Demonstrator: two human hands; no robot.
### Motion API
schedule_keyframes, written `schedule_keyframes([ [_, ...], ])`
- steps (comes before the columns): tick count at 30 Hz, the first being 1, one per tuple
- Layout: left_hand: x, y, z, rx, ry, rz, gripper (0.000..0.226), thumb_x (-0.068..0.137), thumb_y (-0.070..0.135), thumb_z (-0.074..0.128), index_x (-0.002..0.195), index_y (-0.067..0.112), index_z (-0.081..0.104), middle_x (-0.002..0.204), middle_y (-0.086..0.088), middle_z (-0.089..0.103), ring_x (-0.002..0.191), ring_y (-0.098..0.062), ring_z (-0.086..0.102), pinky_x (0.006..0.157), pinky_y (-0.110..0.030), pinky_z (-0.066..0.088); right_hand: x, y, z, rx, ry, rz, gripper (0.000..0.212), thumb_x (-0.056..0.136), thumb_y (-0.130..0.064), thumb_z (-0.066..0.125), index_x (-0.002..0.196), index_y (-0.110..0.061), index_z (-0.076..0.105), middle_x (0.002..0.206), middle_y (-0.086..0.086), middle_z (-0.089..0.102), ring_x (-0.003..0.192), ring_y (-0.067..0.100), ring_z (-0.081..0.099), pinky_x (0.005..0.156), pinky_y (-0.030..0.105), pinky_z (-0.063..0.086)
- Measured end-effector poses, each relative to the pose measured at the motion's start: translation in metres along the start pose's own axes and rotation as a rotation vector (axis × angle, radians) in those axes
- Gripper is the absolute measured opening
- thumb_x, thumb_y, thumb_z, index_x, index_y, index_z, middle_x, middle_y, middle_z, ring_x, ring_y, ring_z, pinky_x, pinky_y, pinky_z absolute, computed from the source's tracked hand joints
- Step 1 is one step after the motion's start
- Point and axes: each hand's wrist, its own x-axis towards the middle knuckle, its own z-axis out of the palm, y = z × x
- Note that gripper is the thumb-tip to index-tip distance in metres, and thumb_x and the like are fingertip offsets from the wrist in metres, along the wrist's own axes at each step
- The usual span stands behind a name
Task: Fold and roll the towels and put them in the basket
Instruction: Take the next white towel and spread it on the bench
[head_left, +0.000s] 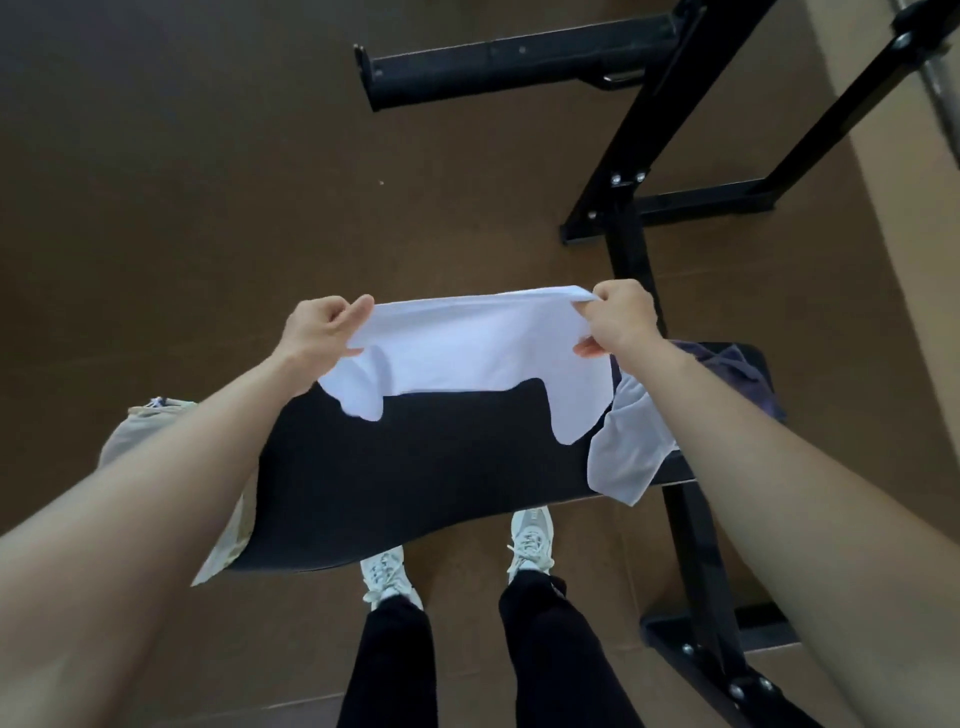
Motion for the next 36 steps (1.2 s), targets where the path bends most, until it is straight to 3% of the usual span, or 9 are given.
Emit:
schedule_keyframes([
  [3,-0.010,-0.015,-0.023,0.327,-0.052,0.143,0.039,0.087,0.048,0.077,0.071,0.017,0.061,0.073,0.001,0.059,0.062,-0.016,0.050,0.059,-0.028,0.042,0.002,-0.004,0.003,0.010,0.046,-0.031,0.026,0.097,-0.014,0.067,0.074,-0.008,0.058,0.084,0.017,0.064,0.060,0.024,0.074,0.065,0.036,0.065],
  [6,-0.009,-0.028,-0.041,0.490,-0.048,0.159,0.018,0.090,0.039,0.076,0.085,0.023,0.069,0.090,0.002,0.066,0.084,-0.023,0.059,0.068,-0.032,0.044,0.004,-0.008,0.008,0.018,0.067,-0.059,0.014,0.094,-0.010,0.070,0.086,0.001,0.065,0.089,0.016,0.068,0.058,0.022,0.074,0.055,0.030,0.063],
  [9,-0.001,-0.031,-0.053,0.507,0.164,0.177,0.013,0.094,0.029,0.072,0.092,0.017,0.069,0.099,-0.003,0.068,0.095,-0.027,0.062,0.076,-0.036,0.046,0.006,-0.013,0.013,0.050,0.163,-0.106,0.016,0.092,-0.012,0.071,0.081,0.001,0.066,0.085,0.015,0.068,0.071,0.024,0.071,0.062,0.036,0.064],
  [12,-0.001,-0.034,-0.058,0.479,0.523,0.336,0.012,0.097,0.017,0.065,0.097,0.005,0.066,0.103,-0.016,0.067,0.101,-0.038,0.062,0.085,-0.041,0.046,0.006,-0.009,0.020,0.003,0.315,-0.256,0.017,0.090,-0.011,0.067,0.076,-0.002,0.064,0.078,0.011,0.065,0.072,0.022,0.058,0.059,0.030,0.048],
  [16,-0.011,-0.082,-0.045,0.634,0.190,0.100,0.016,0.100,0.027,0.063,0.097,0.011,0.064,0.106,-0.016,0.067,0.094,-0.040,0.061,0.076,-0.041,0.046,0.005,0.022,0.038,-0.269,0.008,-0.188,0.040,0.092,-0.020,0.068,0.059,-0.015,0.045,0.081,0.011,0.055,0.079,0.032,0.050,0.067,0.033,0.035],
  [19,-0.019,-0.113,-0.032,0.530,0.234,0.025,0.012,0.101,0.022,0.061,0.099,0.010,0.063,0.106,-0.016,0.067,0.094,-0.038,0.060,0.074,-0.038,0.040,0.007,0.048,0.052,-0.281,-0.012,-0.145,0.037,0.090,-0.019,0.070,0.062,-0.016,0.047,0.095,0.014,0.058,0.086,0.035,0.055,0.070,0.034,0.037],
  [26,-0.037,-0.151,-0.009,0.462,0.267,-0.060,0.013,0.104,0.024,0.056,0.107,0.011,0.059,0.101,-0.013,0.066,0.093,-0.038,0.059,0.075,-0.037,0.038,-0.001,0.090,0.077,-0.255,-0.013,-0.061,0.017,0.084,-0.017,0.072,0.079,-0.003,0.062,0.086,0.012,0.066,0.087,0.031,0.058,0.070,0.032,0.038],
  [30,-0.056,-0.181,-0.004,0.476,0.186,-0.069,0.014,0.102,0.033,0.058,0.094,0.022,0.055,0.094,-0.002,0.064,0.084,-0.029,0.059,0.071,-0.039,0.044,-0.012,0.107,0.087,-0.271,-0.049,-0.053,0.013,0.082,-0.015,0.068,0.078,-0.003,0.064,0.086,0.012,0.069,0.084,0.031,0.062,0.068,0.037,0.047],
  [36,-0.095,-0.216,0.011,0.558,0.131,-0.077,0.015,0.099,0.029,0.064,0.095,0.014,0.064,0.097,-0.008,0.070,0.084,-0.024,0.057,0.069,-0.035,0.042,-0.039,0.137,0.101,-0.420,-0.116,-0.105,0.016,0.082,-0.012,0.062,0.069,-0.015,0.054,0.089,0.005,0.052,0.076,0.028,0.055,0.060,0.033,0.038],
])
